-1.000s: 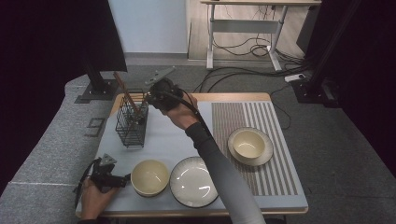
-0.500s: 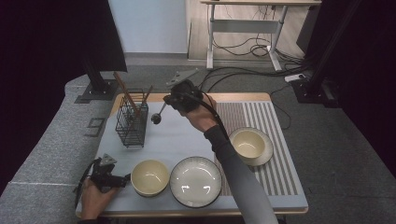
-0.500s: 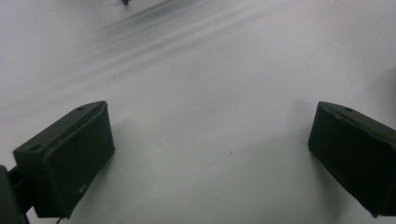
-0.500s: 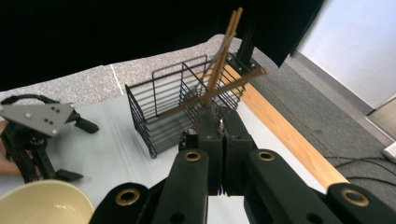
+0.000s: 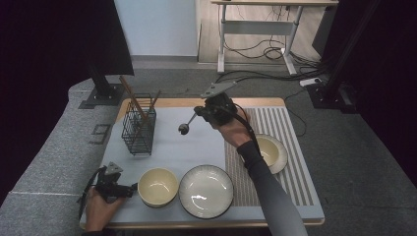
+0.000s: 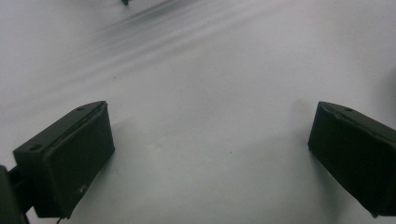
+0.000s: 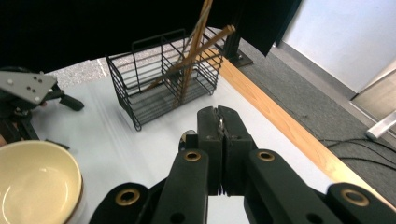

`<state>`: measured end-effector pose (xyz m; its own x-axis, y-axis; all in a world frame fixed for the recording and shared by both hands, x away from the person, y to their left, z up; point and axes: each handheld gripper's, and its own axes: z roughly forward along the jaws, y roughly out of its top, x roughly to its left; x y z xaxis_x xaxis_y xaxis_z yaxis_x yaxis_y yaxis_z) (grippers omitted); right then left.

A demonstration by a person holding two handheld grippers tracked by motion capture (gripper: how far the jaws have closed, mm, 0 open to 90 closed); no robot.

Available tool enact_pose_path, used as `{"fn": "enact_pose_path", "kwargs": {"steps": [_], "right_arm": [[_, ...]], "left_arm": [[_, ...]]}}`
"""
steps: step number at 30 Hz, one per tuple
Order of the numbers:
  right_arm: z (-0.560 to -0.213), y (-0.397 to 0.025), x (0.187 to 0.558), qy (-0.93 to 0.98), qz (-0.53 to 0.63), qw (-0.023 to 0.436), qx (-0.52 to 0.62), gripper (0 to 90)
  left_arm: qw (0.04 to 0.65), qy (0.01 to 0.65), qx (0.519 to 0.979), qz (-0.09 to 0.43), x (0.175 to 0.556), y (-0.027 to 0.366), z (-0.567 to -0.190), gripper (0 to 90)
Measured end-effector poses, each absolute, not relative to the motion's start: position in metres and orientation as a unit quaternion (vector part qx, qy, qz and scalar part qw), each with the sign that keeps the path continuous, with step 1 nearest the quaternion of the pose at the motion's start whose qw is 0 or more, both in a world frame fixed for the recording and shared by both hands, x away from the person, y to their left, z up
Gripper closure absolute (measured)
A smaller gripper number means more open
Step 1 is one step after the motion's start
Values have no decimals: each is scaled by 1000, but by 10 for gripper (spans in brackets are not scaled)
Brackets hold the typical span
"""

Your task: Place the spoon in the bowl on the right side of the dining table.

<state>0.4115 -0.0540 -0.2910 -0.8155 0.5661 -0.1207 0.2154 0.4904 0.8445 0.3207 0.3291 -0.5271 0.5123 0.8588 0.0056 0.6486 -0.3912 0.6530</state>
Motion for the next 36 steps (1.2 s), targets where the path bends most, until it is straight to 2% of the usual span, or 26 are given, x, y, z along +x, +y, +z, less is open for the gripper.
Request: {"fn": "enact_pose_path", "kwargs": {"steps": [36], "right_arm": [[-323,-177,376,818,423,227,317,889]], "left_arm": [[301,461,816,175,321,329,-527,0]]}}
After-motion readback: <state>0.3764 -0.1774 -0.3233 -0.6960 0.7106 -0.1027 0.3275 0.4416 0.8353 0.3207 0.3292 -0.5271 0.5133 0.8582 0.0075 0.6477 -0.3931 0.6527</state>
